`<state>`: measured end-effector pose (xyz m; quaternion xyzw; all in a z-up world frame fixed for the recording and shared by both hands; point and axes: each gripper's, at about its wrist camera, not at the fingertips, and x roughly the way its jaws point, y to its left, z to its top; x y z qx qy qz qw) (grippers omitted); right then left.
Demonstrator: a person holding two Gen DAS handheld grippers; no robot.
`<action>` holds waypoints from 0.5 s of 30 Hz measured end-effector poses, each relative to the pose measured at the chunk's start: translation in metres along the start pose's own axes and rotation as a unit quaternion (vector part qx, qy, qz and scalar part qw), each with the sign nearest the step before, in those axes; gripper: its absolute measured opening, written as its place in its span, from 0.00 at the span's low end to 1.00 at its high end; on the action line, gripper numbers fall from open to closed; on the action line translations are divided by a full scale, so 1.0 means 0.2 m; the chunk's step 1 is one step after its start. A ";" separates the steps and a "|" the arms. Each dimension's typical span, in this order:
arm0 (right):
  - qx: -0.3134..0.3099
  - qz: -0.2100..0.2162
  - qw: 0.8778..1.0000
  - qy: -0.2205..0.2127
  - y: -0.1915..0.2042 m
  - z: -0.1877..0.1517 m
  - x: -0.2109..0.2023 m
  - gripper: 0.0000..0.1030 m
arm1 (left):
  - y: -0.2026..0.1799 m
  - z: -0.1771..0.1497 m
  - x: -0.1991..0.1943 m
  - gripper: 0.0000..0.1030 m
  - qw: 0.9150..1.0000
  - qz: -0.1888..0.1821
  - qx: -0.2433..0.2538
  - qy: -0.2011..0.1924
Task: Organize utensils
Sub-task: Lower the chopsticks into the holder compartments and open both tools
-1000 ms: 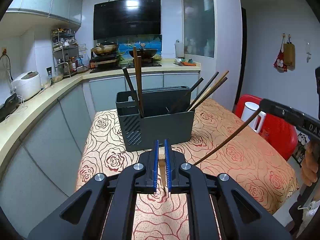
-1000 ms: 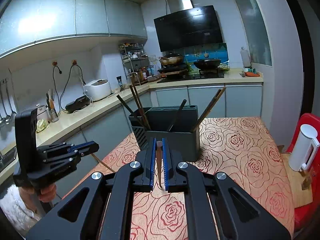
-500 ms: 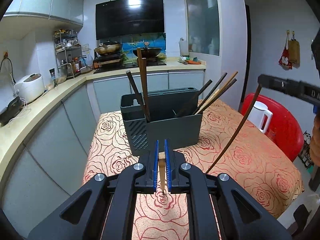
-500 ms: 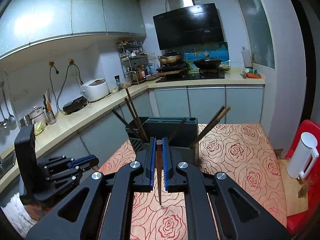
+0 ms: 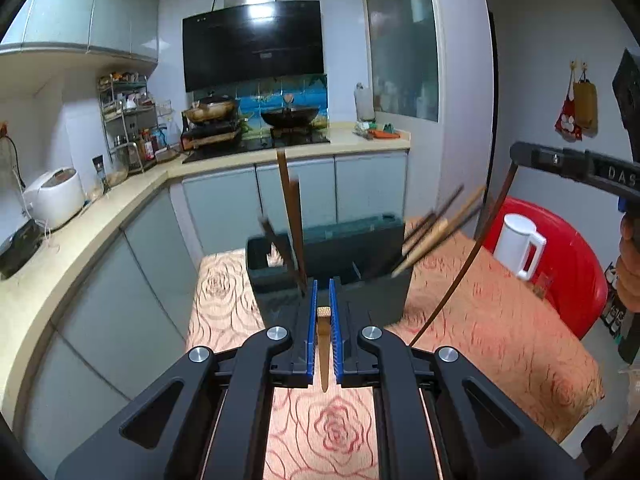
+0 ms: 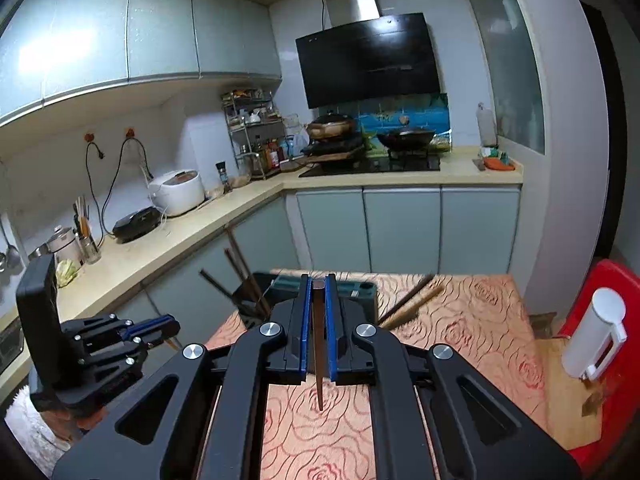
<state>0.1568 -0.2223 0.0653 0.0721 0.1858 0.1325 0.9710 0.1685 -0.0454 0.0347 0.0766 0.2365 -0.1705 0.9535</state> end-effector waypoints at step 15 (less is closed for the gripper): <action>0.000 -0.051 0.998 -0.041 -0.09 0.33 0.06 0.07 | -0.05 0.43 0.12 0.06 0.999 -0.003 0.001 -0.049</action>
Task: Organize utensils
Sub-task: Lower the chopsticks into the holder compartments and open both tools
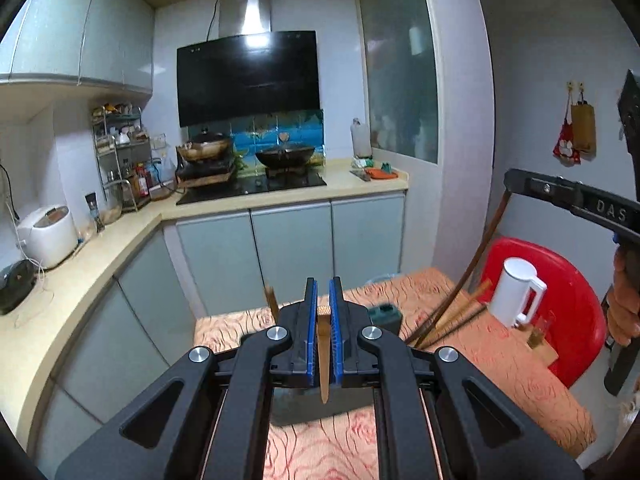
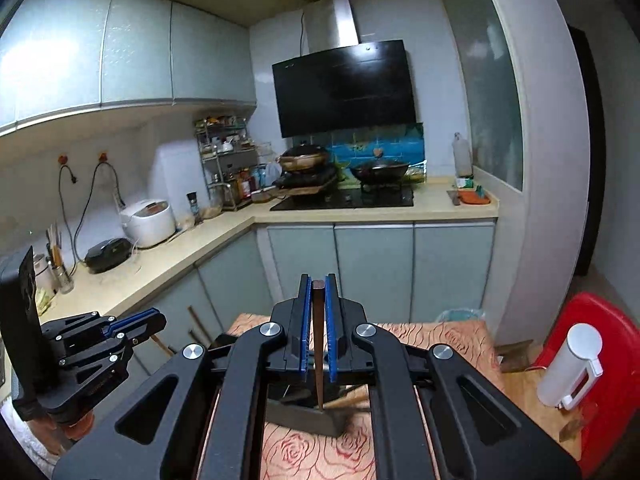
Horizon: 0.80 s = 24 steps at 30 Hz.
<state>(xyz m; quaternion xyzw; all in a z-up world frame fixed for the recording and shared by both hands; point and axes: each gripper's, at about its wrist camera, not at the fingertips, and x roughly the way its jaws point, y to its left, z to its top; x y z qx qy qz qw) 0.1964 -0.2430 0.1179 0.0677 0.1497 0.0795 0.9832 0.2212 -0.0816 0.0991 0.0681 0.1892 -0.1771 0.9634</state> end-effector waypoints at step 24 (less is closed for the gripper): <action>0.002 0.009 0.995 0.097 0.06 -0.19 0.45 0.07 | 0.09 -0.07 0.42 0.13 0.998 0.028 -0.039 0.030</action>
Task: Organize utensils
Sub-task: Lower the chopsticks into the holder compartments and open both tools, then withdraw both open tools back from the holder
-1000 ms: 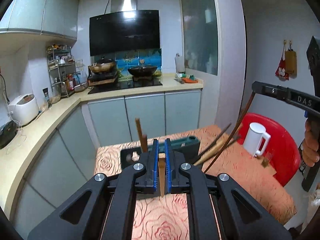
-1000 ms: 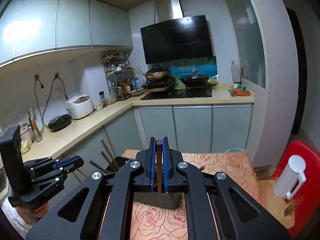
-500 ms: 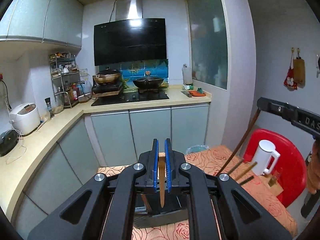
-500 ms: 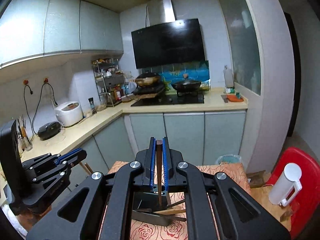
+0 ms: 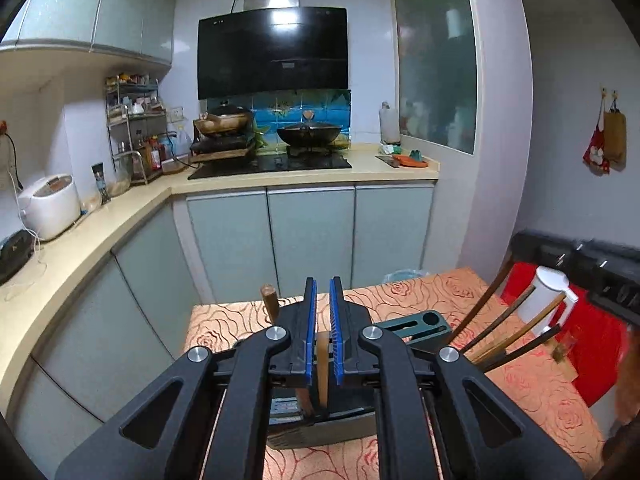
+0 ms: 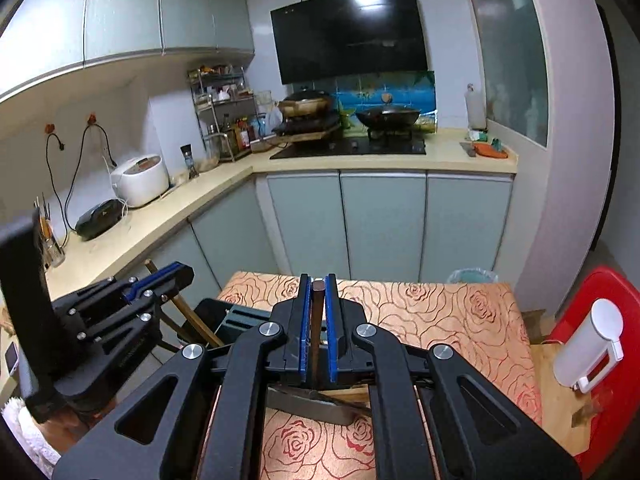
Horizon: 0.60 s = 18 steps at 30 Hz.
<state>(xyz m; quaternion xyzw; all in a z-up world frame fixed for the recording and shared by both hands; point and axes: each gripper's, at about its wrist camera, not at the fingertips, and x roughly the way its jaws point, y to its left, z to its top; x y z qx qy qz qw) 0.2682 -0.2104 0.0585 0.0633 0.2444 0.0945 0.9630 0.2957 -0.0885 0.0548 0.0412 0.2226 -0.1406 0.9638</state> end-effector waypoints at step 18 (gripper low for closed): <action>0.012 -0.010 0.999 -0.029 -0.05 -0.02 -0.15 0.62 | 0.09 0.00 -0.29 0.90 0.998 0.008 -0.033 -0.047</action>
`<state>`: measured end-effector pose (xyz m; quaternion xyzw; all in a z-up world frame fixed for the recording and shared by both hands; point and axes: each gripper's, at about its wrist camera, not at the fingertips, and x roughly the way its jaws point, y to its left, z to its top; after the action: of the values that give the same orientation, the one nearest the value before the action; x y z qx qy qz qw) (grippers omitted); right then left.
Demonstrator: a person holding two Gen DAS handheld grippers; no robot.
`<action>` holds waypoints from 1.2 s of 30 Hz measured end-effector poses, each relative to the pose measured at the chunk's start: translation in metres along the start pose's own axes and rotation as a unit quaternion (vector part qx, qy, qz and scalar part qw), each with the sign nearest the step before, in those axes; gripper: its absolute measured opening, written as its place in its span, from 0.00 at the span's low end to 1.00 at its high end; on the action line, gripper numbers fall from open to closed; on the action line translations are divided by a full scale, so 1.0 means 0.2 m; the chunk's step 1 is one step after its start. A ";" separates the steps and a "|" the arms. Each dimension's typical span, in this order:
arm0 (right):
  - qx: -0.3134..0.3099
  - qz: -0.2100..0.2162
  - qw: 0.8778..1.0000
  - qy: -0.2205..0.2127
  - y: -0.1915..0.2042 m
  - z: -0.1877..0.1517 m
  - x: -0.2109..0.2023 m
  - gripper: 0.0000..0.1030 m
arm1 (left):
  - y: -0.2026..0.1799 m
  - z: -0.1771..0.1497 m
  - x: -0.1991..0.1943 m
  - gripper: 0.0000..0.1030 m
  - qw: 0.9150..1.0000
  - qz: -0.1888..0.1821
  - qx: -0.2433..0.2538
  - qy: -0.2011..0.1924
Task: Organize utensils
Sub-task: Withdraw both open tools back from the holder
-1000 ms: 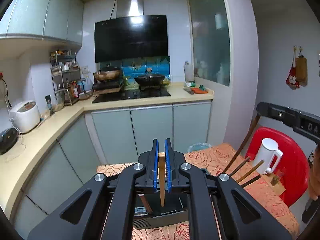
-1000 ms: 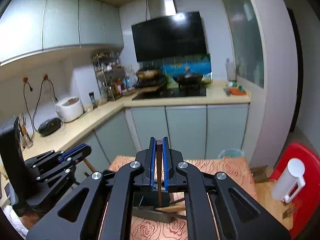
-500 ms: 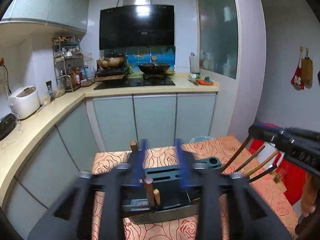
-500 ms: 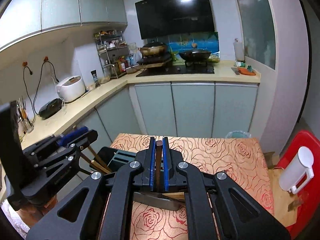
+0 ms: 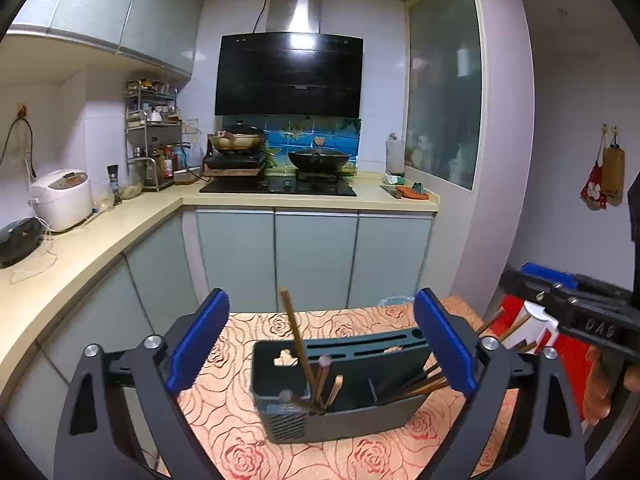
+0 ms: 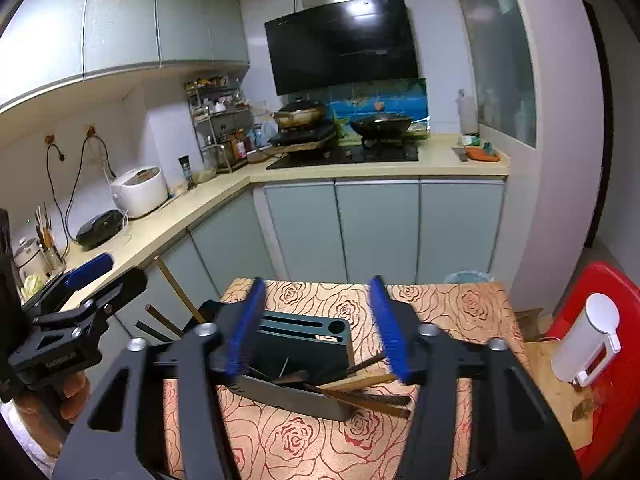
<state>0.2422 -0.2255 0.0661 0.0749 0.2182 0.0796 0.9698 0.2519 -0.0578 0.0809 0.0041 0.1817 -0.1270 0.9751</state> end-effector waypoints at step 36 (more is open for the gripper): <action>-0.012 -0.055 0.998 -0.002 0.13 -0.79 -0.22 0.93 | 0.07 -0.77 -0.36 0.93 0.996 0.077 0.006 0.043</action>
<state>0.1300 -0.1906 -0.0520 0.0515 0.2191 0.0287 0.9739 0.1355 -0.0187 -0.0380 0.0296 0.2218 -0.0520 0.9733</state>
